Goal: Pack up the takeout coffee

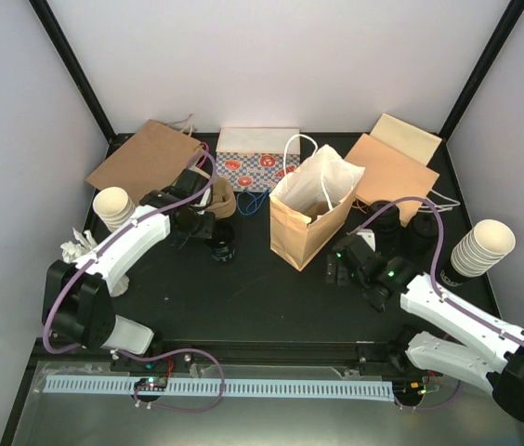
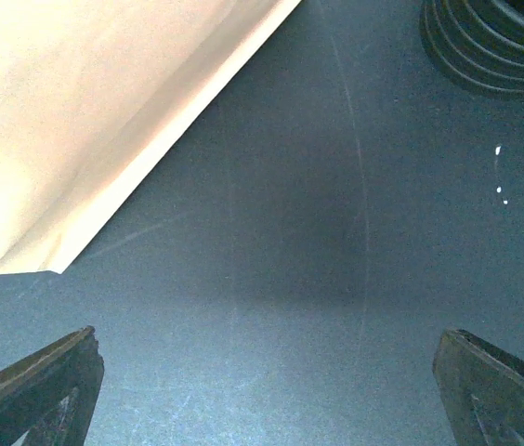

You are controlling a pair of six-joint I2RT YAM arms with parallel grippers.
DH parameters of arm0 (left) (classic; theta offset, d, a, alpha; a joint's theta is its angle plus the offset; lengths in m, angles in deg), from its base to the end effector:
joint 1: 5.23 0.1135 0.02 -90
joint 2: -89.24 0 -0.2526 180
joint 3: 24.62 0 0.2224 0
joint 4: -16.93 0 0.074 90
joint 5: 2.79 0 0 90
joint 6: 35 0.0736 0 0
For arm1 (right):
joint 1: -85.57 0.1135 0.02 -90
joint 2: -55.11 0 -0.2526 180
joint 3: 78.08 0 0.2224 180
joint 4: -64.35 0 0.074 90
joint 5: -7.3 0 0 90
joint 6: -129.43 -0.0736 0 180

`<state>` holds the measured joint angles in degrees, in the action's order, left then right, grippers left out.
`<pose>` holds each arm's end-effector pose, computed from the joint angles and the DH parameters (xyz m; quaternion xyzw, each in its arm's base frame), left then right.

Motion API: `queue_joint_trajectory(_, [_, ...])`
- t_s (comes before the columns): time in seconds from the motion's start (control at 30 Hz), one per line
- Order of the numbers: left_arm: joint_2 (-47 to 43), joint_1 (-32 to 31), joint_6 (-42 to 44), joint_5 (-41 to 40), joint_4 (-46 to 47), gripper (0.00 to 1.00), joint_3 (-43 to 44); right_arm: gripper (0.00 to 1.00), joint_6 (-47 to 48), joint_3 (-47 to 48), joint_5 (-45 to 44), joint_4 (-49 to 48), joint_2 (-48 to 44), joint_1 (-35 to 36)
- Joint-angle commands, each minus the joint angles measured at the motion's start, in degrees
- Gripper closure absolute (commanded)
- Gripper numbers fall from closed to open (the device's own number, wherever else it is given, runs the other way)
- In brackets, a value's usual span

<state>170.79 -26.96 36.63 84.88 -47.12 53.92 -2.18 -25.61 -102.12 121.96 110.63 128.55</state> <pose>0.2449 -0.0944 0.2158 0.0247 0.9795 -0.0494 0.1936 0.1406 0.0976 0.1849 0.0313 0.9540 0.0473 0.2944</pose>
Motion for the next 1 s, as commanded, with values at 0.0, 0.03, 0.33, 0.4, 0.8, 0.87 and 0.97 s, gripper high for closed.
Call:
queue_joint_trajectory(0.0, [0.51, 0.49, 1.0, -0.7, -0.39, 0.94, 2.27, 0.0, 0.19, 0.24, -2.07, -1.16, 0.94, -0.19])
queue_joint_trajectory(0.03, [0.39, 0.47, 1.04, -0.81, -0.54, 0.95, 2.38, 0.0, 0.21, 0.35, -2.12, -1.09, 1.19, -0.23])
queue_joint_trajectory(0.33, [-1.13, 0.47, 1.58, -0.88, -2.74, 0.99, 3.22, 0.0, 0.04, 0.71, -2.28, -0.65, 1.89, -0.21])
queue_joint_trajectory(0.4, [-1.98, 0.47, 1.73, -0.57, -3.42, 0.98, 3.58, 0.0, -0.04, 0.63, -2.29, -0.65, 1.85, -0.25])
queue_joint_trajectory(0.8, [-4.97, 0.47, 2.3, 2.74, -6.37, 0.98, 6.15, 0.0, -0.23, 0.71, -2.5, -0.48, 2.01, -0.22])
queue_joint_trajectory(0.87, [-4.9, 0.47, 2.37, 2.86, -6.95, 0.99, 6.75, 0.0, -0.23, 0.8, -2.42, -0.32, 1.94, -0.2])
queue_joint_trajectory(0.97, [-5.72, 0.47, 2.34, 2.75, -8.46, 0.98, 8.49, 0.0, -0.32, 0.97, -2.4, 0.09, 1.7, -0.23])
